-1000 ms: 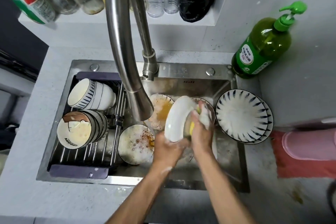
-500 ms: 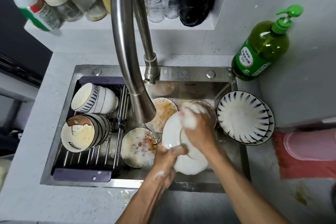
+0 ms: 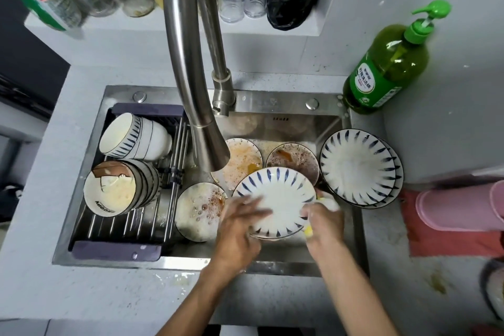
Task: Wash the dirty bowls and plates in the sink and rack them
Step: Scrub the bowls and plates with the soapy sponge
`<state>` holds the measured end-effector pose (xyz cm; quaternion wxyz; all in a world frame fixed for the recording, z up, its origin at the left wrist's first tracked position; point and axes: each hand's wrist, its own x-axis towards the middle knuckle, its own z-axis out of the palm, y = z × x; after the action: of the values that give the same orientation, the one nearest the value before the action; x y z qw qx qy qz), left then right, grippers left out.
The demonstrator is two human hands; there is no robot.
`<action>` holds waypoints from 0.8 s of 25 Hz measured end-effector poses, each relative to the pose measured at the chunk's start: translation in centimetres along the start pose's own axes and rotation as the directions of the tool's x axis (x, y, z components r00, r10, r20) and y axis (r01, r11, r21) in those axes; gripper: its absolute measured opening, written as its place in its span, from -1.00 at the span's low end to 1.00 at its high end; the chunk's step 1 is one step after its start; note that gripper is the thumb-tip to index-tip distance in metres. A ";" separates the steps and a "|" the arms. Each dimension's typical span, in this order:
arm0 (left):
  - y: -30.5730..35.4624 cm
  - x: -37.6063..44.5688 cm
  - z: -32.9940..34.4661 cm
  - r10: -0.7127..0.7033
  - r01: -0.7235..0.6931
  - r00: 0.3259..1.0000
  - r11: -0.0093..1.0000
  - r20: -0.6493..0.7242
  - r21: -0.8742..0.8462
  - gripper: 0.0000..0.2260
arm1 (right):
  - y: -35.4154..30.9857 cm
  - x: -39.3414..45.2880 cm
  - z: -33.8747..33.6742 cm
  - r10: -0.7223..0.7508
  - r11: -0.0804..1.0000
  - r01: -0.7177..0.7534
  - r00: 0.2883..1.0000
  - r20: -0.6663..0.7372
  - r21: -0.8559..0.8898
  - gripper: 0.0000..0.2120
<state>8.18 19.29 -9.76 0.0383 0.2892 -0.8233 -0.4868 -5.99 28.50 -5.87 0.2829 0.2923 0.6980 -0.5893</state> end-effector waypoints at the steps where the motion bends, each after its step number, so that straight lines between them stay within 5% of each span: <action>1: 0.8 -0.5 0.1 -0.191 0.183 0.982 0.946 -0.002 -0.267 -0.23 | -0.1 0.3 -0.8 -0.010 0.999 0.010 1.000 0.000 -0.036 -0.45; 3: 2.2 -1.6 1.1 -0.458 0.392 0.875 0.476 0.159 -0.788 -0.24 | -0.5 0.5 -2.6 -0.044 0.981 0.053 0.998 0.054 -0.184 -0.49; 4: 2.3 -1.5 1.9 -0.569 0.410 0.791 0.223 0.224 -0.884 -0.30 | -0.7 0.1 -3.4 -0.093 0.939 0.124 0.990 0.109 -0.320 -0.52; 5: 2.5 -1.0 2.3 -0.678 0.427 0.684 0.069 0.272 -0.902 -0.42 | -1.2 -0.4 -3.9 -0.170 0.814 0.249 0.966 0.196 -0.524 -0.53; 6: 2.9 -0.5 2.3 -0.768 0.460 0.579 0.033 0.272 -0.887 -0.59 | -1.5 -0.8 -4.3 -0.250 0.546 0.397 0.918 0.308 -0.738 -0.48; 8: 3.8 0.6 2.1 -0.855 0.543 0.472 0.091 0.214 -0.835 -0.81 | -1.5 -1.5 -5.0 -0.346 -0.106 0.543 0.766 0.542 -0.833 -0.30; 10: 4.7 1.5 1.3 -0.858 0.534 0.501 0.199 0.117 -0.822 -0.83 | -1.3 -1.4 -5.1 -0.386 -0.377 0.545 0.643 0.662 -0.749 -0.29; 12: 6.1 2.1 0.5 -0.848 0.516 0.530 0.303 0.020 -0.801 -0.82 | -1.1 -1.7 -5.1 -0.428 -0.363 0.571 0.600 0.676 -0.736 -0.35; 14: 7.3 2.7 0.7 -0.834 0.507 0.550 0.367 -0.035 -0.780 -0.78 | -1.1 -2.7 -4.0 -0.316 -0.336 0.662 0.590 0.743 -0.670 -0.25; 17: 8.8 3.5 1.6 -0.783 0.474 0.621 0.407 -0.031 -0.781 -0.73 | -2.2 -2.5 -1.6 -0.164 -0.273 0.848 0.424 0.890 -0.455 -0.18; 18: 9.3 3.8 1.8 -0.779 0.448 0.626 0.383 -0.022 -0.808 -0.73 | -2.9 -2.1 -1.3 -0.172 -0.269 0.847 0.426 0.889 -0.458 -0.19; 20: 10.2 4.5 1.5 -0.775 0.380 0.629 0.371 -0.058 -0.847 -0.71 | -3.7 -1.7 -2.0 -0.251 -0.236 0.770 0.542 0.802 -0.593 -0.25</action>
<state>-0.62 21.83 -3.13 0.1679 0.6254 -0.3327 -0.6856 -7.71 29.81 -1.89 0.2387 -0.4348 0.8655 -0.0695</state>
